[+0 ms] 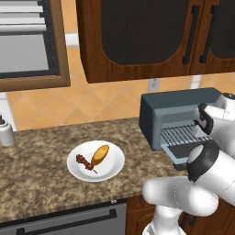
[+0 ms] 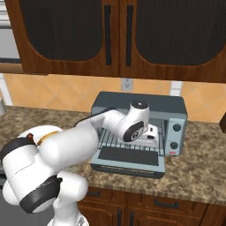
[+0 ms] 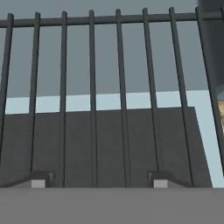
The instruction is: Pick up the kebab skewer and baguette bread, and place them inside the toaster oven. Close the toaster oven door and start by setting the timer.
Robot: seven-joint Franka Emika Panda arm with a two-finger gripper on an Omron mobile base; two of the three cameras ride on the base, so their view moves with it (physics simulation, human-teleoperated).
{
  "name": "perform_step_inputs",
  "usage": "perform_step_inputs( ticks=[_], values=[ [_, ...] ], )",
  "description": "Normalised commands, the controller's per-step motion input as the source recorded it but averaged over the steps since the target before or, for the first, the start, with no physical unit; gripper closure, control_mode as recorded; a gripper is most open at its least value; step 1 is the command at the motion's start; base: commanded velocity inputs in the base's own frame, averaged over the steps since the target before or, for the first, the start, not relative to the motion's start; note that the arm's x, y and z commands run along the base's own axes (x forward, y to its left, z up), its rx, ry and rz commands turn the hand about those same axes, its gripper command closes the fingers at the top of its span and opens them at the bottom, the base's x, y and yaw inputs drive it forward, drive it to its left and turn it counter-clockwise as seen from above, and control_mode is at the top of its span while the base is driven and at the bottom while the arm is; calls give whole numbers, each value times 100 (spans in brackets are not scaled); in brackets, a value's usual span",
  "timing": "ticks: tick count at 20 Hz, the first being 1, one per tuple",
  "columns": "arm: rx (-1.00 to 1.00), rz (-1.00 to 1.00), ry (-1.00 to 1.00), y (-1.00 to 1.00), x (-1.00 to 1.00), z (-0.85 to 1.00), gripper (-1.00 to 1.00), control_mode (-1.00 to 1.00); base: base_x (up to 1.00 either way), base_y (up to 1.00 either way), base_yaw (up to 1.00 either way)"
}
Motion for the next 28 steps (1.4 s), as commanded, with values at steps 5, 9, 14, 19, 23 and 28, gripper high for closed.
perform_step_inputs(
  ticks=[5, 9, 14, 19, 23, 28],
  values=[
    [1, -1, 1, 0, -62, 7, -100, -100, 0, 0, 0],
    [2, -1, -1, 9, -80, 57, -100, -100, 0, 0, 0],
    [5, -5, 1, 50, -41, 63, -100, -100, 0, 0, 0],
    [1, -4, 1, 96, -28, 31, -100, -100, 0, 0, 0],
    [3, 0, 4, 100, -21, 30, -100, -100, 0, 0, 0],
    [4, -1, 6, 100, -9, 23, -100, -100, 0, 0, 0]
  ],
)
